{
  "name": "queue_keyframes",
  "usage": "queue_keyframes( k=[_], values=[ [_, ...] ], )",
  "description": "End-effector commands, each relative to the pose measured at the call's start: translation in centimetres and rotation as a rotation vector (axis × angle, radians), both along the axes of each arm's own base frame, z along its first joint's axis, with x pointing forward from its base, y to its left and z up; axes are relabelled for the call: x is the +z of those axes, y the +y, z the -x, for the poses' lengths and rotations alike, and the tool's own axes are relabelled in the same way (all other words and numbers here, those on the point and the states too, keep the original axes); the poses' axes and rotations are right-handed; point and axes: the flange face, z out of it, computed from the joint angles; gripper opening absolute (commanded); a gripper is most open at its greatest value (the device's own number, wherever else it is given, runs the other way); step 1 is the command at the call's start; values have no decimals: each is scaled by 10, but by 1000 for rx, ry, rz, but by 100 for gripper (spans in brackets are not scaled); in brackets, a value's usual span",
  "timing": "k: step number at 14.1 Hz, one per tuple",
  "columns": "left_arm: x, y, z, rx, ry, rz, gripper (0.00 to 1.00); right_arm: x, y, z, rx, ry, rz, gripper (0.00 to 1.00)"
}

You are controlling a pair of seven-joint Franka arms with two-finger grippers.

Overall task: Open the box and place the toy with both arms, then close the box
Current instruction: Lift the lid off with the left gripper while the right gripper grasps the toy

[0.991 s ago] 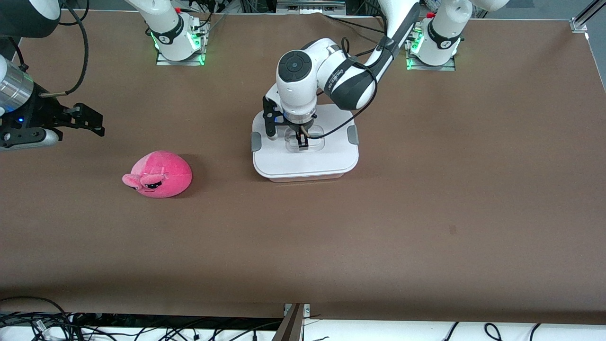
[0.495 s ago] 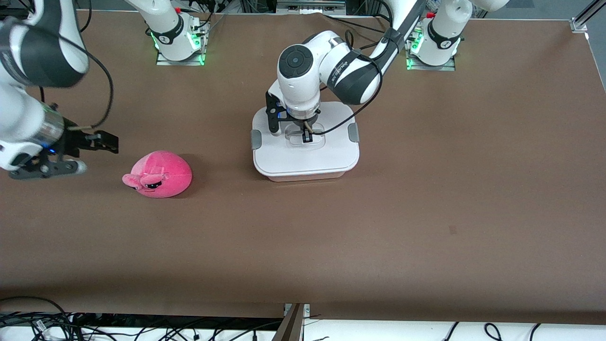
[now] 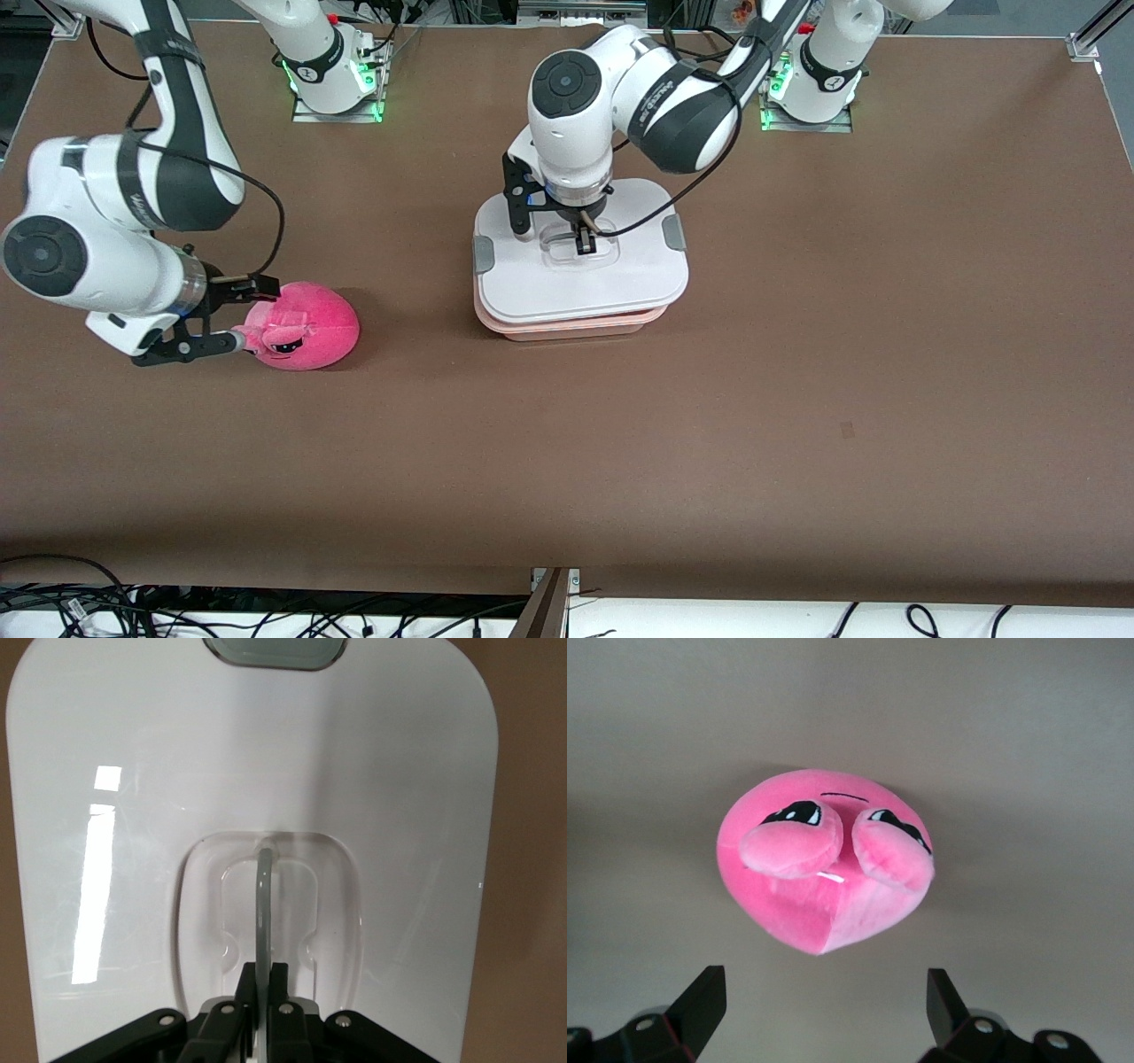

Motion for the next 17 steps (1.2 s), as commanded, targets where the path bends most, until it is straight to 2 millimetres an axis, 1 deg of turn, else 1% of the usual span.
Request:
queue_keyframes(
  k=[1,2,4,5,6,8,9,10,11,12,13,15,16,17],
  values=[
    [30,65,-43,83,24,-20,0,-39,-9,20,1,-4,-2,100],
    [36,102,-66,115,39,-24,0,-50,-10,26,-4,5,-8,100],
    [41,186,-112,136,64,-16,0,-64,-10,30,-20,-4,-32,100],
    [41,234,-133,147,75,-11,0,-69,-10,31,-26,-12,-39,100],
    [39,282,-149,141,97,-6,0,-77,-13,34,-30,-20,-43,100],
    [37,357,-169,87,107,3,0,-91,-17,38,-33,-45,-46,99],
    [38,387,-177,46,105,10,0,-97,-19,41,-35,-57,-47,98],
    [36,424,-182,33,112,10,0,-101,-20,43,-36,-59,-47,93],
    [36,462,-185,41,118,4,0,-103,-21,44,-38,-56,-47,82],
    [38,491,-185,28,118,-3,0,-103,-23,44,-41,-53,-47,65],
    [41,507,-186,-20,116,-19,0,-102,-23,43,-41,-51,-46,45],
    [49,533,-182,-65,140,-18,0,-93,-21,41,-32,-58,-49,12],
    [48,551,-180,-55,153,-13,0,-90,-21,41,-13,-62,-52,0],
    [48,563,-178,-44,155,-10,0,-84,-21,40,3,-60,-55,0]
  ],
)
